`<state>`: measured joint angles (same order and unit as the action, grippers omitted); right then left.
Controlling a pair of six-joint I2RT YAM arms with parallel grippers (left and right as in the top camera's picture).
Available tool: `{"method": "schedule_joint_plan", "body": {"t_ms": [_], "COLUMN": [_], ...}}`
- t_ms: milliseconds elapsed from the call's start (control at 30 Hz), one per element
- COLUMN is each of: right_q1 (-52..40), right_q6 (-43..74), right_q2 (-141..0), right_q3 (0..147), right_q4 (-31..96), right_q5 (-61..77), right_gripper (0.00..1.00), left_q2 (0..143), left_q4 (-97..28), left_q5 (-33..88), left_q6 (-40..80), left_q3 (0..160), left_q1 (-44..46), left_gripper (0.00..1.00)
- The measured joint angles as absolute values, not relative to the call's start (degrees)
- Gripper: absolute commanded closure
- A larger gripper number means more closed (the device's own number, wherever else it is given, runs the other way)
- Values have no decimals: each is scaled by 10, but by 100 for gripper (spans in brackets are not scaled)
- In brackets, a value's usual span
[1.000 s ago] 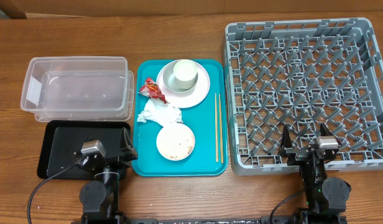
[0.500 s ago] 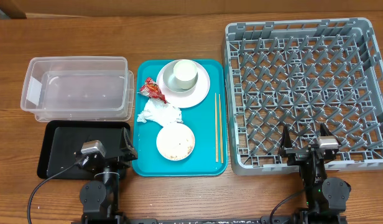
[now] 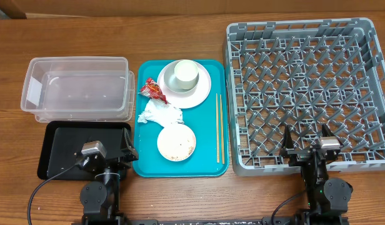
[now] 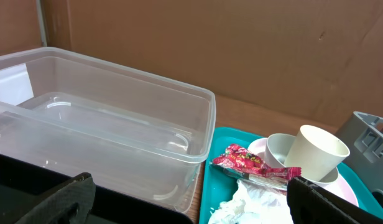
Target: Sort waste into correct bins and load items into the dishwasher
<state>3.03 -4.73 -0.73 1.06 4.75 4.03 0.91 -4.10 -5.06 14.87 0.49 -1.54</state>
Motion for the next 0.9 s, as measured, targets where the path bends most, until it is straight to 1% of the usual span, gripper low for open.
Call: {"method": "schedule_joint_plan", "body": {"t_ms": [333,533,600,767,900], "right_q1": [30,30,30,30,30], "right_q6": [-47,-47,-47,-47,-47], "right_q2": [-7,-7,-7,-7,-7], "right_q3": [11,11,11,11,11], "right_q4": [48,48,47,48,48], "right_q5": [40,40,41,40,40], "right_gripper": [0,0,0,0,0], "left_q2": [9,9,9,9,17], "left_q4": [-38,17,27,-15,-77], "left_q5": [-50,-44,-23,15,25], "left_q6": [149,149,149,163,170], "left_q3": [5,5,6,41,129], "left_q1": [-15,-15,-15,-15,-15], "left_gripper": [0,0,0,0,0]}}
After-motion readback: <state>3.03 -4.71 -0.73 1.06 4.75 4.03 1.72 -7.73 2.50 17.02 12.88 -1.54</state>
